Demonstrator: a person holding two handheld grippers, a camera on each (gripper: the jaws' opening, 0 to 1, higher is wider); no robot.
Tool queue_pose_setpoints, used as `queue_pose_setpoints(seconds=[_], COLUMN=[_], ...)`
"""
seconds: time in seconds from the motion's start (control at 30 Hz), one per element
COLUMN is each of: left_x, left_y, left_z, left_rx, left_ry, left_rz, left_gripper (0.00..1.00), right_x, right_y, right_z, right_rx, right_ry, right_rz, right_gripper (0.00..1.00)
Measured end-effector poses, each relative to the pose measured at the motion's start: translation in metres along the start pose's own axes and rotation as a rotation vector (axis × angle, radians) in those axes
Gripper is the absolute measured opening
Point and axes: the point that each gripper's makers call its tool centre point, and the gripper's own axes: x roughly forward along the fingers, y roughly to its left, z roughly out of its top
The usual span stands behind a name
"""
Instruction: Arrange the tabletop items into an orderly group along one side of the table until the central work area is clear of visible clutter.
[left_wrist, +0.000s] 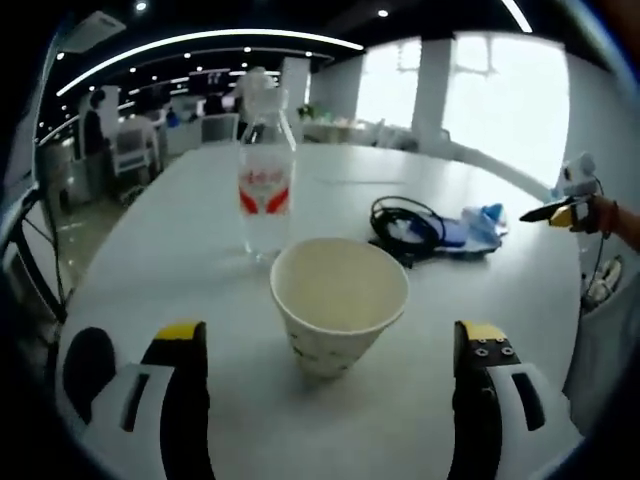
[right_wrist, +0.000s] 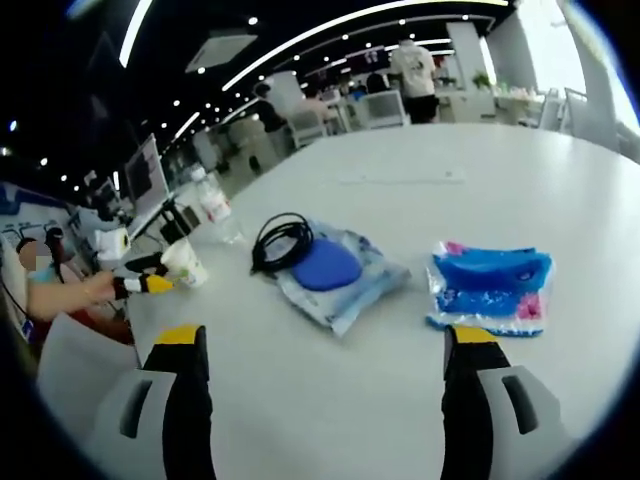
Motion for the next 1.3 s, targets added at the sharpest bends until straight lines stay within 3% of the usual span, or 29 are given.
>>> queue_pose_setpoints(seconds=[0.07,0.23,0.33,0.43,0.77,1.03,1.13,1.23,1.3], left_x=[-0.005,-0.016,-0.022,-0.025,-0.039,-0.045,-0.045,-0.046,-0.044], left_y=[-0.003,-0.009,-0.014,-0.020,-0.038,-0.051,-0.052,-0.047,-0.047], left_z=[-0.005,0.002,-0.003,-0.004,0.005,0.020,0.020,0.009,0.009], left_rx=[0.011,0.045,0.046,0.080,0.050,0.033,0.018,0.009,0.015], left_ry=[0.041,0.032,0.088,0.098,0.121,0.090,0.088,0.153,0.143], left_rz=[-0.003,0.003,-0.006,-0.015,-0.014,-0.023,-0.014,0.028,0.045], left_gripper=[0.99,0.99,0.99,0.99,0.99,0.98,0.98,0.99,0.98], right_x=[0.002,0.006,0.009,0.012,0.026,0.048,0.054,0.062,0.066], right_y=[0.002,0.012,0.018,0.023,0.027,0.038,0.041,0.045,0.045], right_z=[0.001,0.001,0.004,0.005,0.018,0.024,0.027,0.032,0.034], right_rx=[-0.007,-0.019,-0.028,-0.035,-0.055,-0.040,-0.038,-0.044,-0.047], right_ry=[0.004,0.021,0.023,0.027,0.035,0.044,0.048,0.054,0.057], right_rz=[0.003,0.026,0.038,0.048,0.073,0.095,0.106,0.115,0.113], right_gripper=[0.95,0.92,0.92,0.91,0.89,0.86,0.86,0.85,0.86])
